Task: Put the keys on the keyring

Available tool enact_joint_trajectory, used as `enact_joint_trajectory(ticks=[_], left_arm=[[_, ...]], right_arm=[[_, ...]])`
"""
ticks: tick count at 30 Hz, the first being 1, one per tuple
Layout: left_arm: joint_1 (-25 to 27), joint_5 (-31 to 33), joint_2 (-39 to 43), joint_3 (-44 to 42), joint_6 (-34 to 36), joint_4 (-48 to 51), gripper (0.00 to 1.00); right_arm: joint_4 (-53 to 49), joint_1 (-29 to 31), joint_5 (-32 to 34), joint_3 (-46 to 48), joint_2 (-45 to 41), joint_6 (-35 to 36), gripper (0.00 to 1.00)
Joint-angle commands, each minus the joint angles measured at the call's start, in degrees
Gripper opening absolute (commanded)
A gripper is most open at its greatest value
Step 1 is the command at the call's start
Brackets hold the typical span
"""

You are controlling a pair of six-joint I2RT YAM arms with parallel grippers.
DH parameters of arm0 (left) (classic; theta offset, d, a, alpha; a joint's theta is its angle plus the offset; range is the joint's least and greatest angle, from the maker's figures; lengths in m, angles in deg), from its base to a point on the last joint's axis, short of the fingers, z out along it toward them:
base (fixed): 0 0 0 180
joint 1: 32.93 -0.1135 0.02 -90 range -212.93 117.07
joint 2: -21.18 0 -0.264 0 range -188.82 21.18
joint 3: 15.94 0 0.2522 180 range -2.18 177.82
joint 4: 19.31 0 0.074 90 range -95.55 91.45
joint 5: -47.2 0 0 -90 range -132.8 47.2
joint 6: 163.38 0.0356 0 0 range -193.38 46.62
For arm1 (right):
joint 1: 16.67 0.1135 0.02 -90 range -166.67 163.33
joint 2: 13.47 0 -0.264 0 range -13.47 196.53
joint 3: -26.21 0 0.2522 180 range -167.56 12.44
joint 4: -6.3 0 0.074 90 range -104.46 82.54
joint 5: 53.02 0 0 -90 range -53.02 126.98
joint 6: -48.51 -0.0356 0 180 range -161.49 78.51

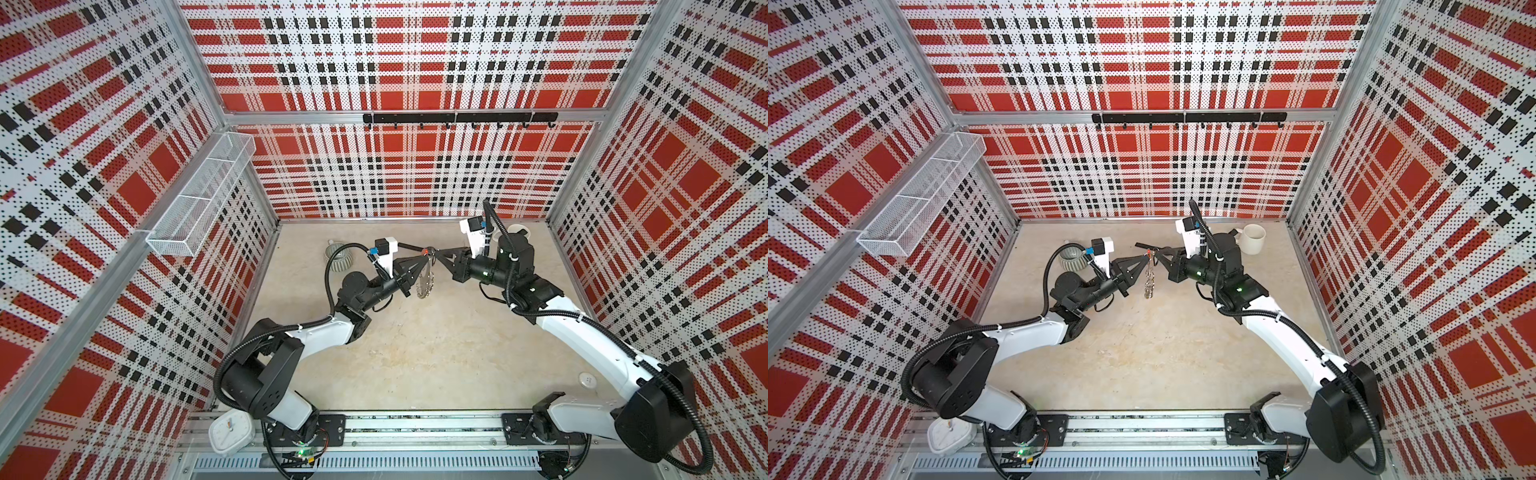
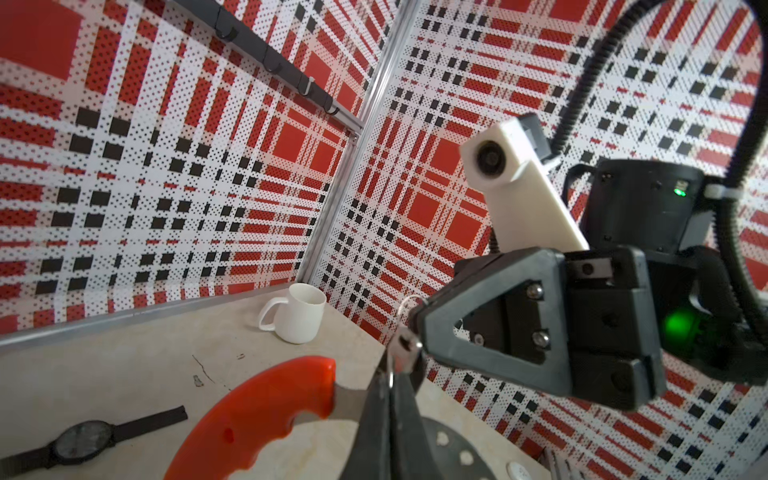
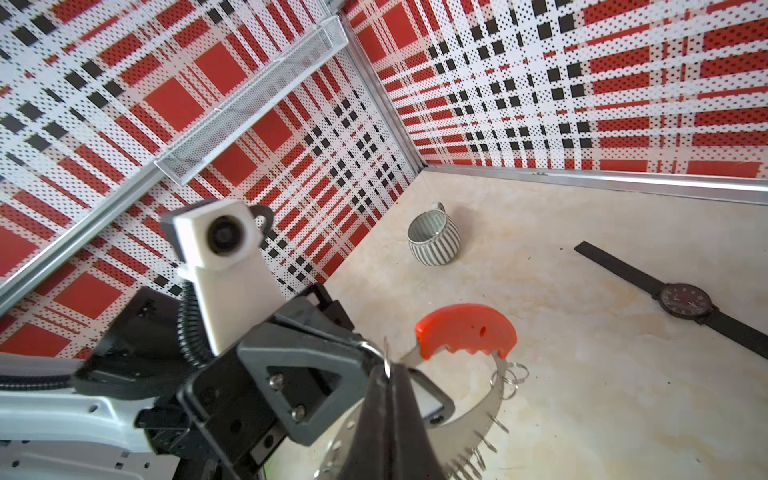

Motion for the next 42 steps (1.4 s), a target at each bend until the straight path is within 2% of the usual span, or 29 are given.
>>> enact_joint_trajectory(ticks=[1,7,12,18,24,33,37,42], left_arm=[[-0.4,4.1,-0.2,2.5,-10.0,-3.0,0.00],[-0.3,7.2,0.9,2.6,-12.2,-1.3,0.00],[-0.1,7.8,1.0,2.6,-12.6,-0.6,0.00],[0.3,8.1,1.4,2.5,-10.1,-0.4,0.00],[1.0,7.7,1.5,2.6,-7.0,-0.3,0.00],[1.4,7.3,1.8,2.4,-4.8,-0.3,0.00],[1.5,7.4,1.8,2.3,-4.7,-0.3,0.00],[1.4,7.5,1.5,2.3,-4.4,-0.2,0.00]], right_arm=[[4.0,0.3,-2.0,-0.9,-0.2,-3.8,0.00],[1.0,-3.6,-4.2,-5.5,3.0,-9.6,0.00],[-7.9,-3.8,-5.3,-11.5,6.6,-6.5,0.00],[-12.8,-3.6,-7.1,-14.7,9.3,-5.2,0.00],[-17.7,-2.1,-5.4,-17.6,11.1,-2.4,0.00],[-18.5,-1.0,-4.1,-18.5,11.5,-0.1,0.00],[-17.9,-1.0,-1.2,-17.5,9.8,0.5,0.00],[-15.8,-0.7,-4.1,-16.4,8.5,1.0,0.00]])
